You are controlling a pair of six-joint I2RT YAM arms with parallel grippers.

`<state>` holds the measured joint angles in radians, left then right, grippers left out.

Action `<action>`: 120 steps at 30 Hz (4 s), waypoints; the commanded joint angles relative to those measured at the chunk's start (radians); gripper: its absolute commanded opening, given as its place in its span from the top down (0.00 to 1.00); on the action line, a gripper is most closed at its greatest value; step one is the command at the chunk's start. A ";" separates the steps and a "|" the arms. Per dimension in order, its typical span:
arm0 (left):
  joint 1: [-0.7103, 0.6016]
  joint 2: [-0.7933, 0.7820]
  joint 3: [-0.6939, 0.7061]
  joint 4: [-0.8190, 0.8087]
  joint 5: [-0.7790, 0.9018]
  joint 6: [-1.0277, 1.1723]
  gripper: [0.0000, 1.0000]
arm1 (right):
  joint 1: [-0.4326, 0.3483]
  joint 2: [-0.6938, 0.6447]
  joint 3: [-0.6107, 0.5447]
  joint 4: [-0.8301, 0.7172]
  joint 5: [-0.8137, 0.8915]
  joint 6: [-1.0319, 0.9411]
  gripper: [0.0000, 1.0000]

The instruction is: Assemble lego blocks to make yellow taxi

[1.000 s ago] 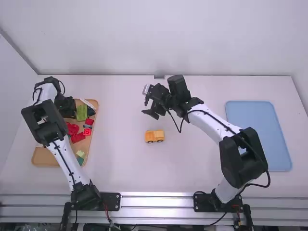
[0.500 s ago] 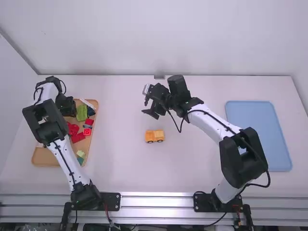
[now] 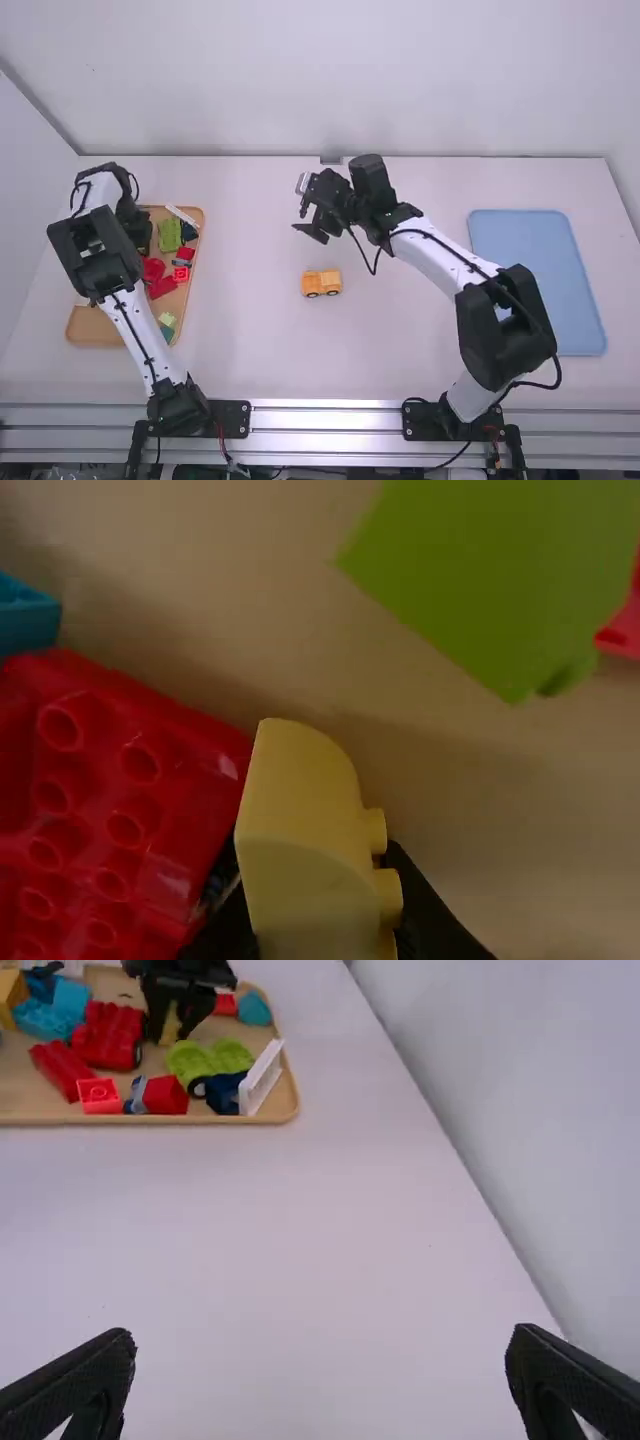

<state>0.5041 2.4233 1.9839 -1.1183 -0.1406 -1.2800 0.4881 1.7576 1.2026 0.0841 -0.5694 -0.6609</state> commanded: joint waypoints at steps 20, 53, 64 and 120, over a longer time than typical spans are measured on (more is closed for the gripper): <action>-0.022 -0.143 0.133 -0.068 0.140 0.676 0.98 | -0.077 0.004 -0.027 0.063 0.008 0.280 0.01; -0.878 -1.161 -1.495 1.732 0.151 1.435 0.98 | -0.259 0.004 -0.027 -0.085 -0.705 0.325 0.01; -0.884 -1.151 -1.479 1.692 0.186 1.454 0.98 | -0.167 0.004 -0.027 -0.216 -0.345 0.347 0.01; -0.908 -0.900 -1.221 1.633 0.402 1.400 0.01 | -0.136 0.004 -0.109 0.072 -0.340 0.563 0.94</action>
<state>-0.4095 1.5295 0.7509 0.4988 0.2764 0.2012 0.3508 1.7576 1.0908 0.1604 -0.9062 -0.0715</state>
